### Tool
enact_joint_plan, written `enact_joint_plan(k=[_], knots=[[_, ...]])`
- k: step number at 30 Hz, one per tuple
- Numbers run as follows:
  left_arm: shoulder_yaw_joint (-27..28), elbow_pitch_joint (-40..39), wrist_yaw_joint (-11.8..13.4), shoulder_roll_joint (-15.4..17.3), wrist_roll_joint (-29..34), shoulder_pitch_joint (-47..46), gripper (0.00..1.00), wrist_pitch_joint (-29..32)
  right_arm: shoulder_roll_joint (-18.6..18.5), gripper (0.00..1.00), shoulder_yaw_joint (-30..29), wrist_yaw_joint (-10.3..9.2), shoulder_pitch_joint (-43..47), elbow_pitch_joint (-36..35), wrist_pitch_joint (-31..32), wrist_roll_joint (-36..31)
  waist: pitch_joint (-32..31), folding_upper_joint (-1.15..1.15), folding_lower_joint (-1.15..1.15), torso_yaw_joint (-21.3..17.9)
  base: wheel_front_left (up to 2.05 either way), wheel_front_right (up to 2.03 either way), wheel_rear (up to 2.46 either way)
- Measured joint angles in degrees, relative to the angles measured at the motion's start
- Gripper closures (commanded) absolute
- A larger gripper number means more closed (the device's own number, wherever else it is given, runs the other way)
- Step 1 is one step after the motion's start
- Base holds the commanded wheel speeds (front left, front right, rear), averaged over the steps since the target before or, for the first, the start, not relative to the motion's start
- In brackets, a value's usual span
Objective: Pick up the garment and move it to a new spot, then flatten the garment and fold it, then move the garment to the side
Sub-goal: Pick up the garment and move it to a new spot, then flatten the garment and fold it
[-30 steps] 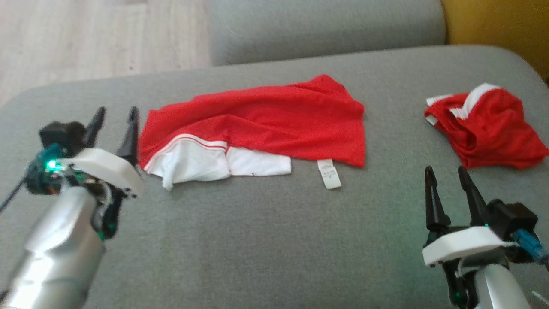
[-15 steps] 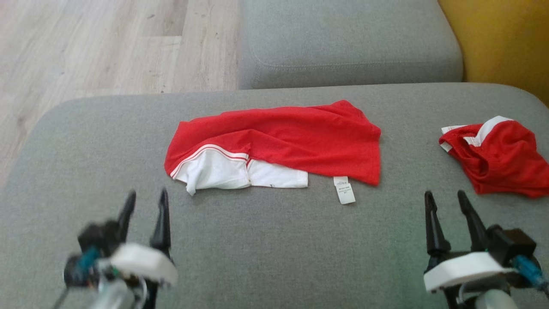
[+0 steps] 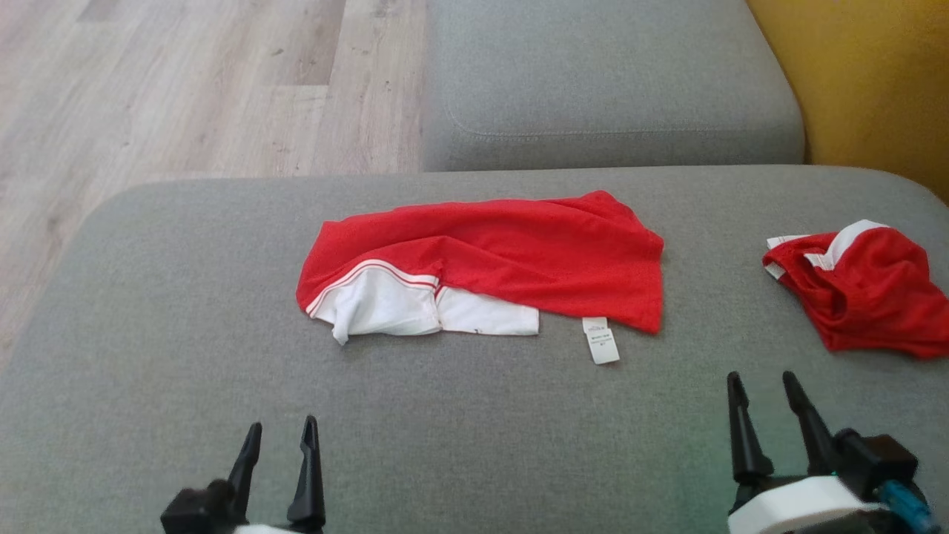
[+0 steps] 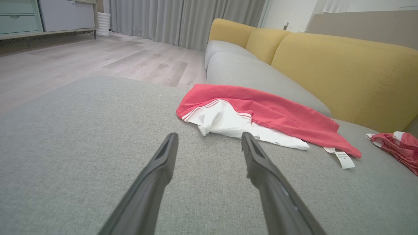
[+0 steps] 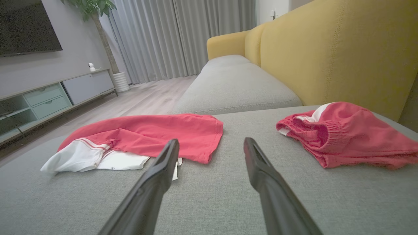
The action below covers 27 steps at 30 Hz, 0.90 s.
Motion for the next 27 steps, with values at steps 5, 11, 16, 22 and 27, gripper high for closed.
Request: enact_joint_plan(k=[5,11,16,22,27], knots=[[-0.08,-2.11,1.19,-0.13,0.59,1.65,0.0,0.0,0.01,0.0,1.3,0.0,0.73,0.68,-0.29,0.51,-0.55,0.0,0.0,0.29,0.0,0.0,0.0],[-0.14,-3.23,1.47,-0.08,0.85,1.64,0.0,0.08,0.01,0.0,1.97,0.0,0.75,0.97,-0.53,0.51,-0.93,0.0,0.0,0.29,0.0,0.0,0.0],[-0.3,-3.58,1.63,-0.02,0.83,1.64,0.0,0.16,0.01,0.0,2.31,0.0,0.75,1.85,-0.54,0.51,-0.95,0.0,0.01,0.22,0.0,0.0,0.0],[-0.33,-3.7,1.7,0.05,0.83,1.64,0.0,0.18,0.01,0.0,2.34,0.0,0.75,1.89,-0.54,0.51,-0.58,0.0,0.01,0.24,0.0,0.0,0.0],[-0.34,-3.7,1.7,0.1,0.83,1.64,0.0,0.18,0.01,0.0,2.34,0.0,0.74,1.89,-0.54,0.49,-0.11,-0.01,0.01,0.21,0.0,0.0,0.0]])
